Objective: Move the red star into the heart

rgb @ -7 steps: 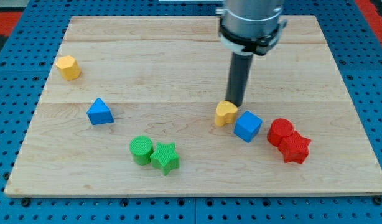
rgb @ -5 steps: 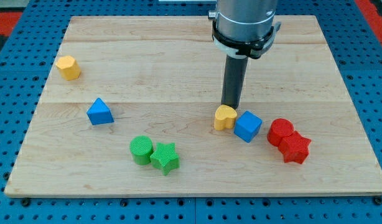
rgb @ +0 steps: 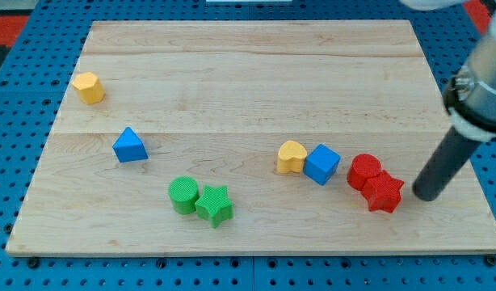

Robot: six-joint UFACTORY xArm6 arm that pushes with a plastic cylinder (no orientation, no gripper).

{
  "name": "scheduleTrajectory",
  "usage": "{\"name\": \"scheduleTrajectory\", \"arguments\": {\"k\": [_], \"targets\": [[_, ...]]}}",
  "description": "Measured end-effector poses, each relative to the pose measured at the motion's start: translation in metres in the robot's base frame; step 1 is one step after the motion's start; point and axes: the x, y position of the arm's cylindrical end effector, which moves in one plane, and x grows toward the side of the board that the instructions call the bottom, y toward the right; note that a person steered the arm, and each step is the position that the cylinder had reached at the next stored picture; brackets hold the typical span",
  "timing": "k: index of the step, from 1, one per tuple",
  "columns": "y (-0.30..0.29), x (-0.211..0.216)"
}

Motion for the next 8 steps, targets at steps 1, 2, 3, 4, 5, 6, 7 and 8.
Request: {"name": "scheduleTrajectory", "arguments": {"k": [1, 2, 3, 4, 5, 6, 7, 8], "targets": [[-0.040, 0.003], [-0.056, 0.025], [-0.047, 0.039], [-0.076, 0.030], [-0.086, 0.027], [-0.083, 0.025], [-0.115, 0.011], [-0.144, -0.002]]}}
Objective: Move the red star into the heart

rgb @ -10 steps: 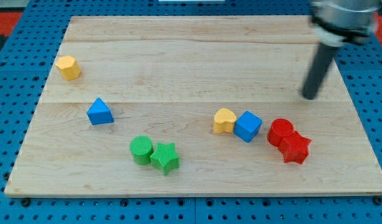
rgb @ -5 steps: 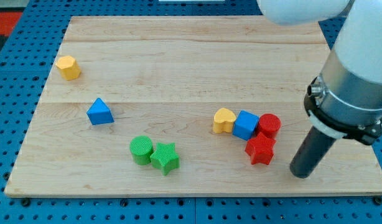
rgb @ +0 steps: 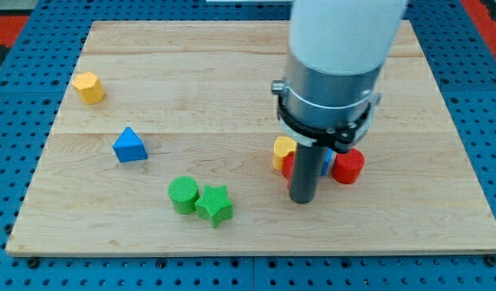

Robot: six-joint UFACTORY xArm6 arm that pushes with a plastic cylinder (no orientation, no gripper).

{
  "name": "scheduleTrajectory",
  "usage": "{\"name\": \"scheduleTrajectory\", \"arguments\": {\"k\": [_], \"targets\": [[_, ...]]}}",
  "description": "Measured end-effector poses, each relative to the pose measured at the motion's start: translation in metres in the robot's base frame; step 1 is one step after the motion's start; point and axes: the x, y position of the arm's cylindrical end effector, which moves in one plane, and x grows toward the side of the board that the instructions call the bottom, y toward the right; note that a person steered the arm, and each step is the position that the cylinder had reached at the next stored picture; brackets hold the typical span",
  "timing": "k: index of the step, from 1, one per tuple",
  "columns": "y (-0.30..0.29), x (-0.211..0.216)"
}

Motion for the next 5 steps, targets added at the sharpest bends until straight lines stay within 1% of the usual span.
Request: {"name": "scheduleTrajectory", "arguments": {"k": [2, 3, 4, 5], "targets": [[0.004, 0.018], [0.095, 0.014], [0.168, -0.022], [0.120, -0.044]]}}
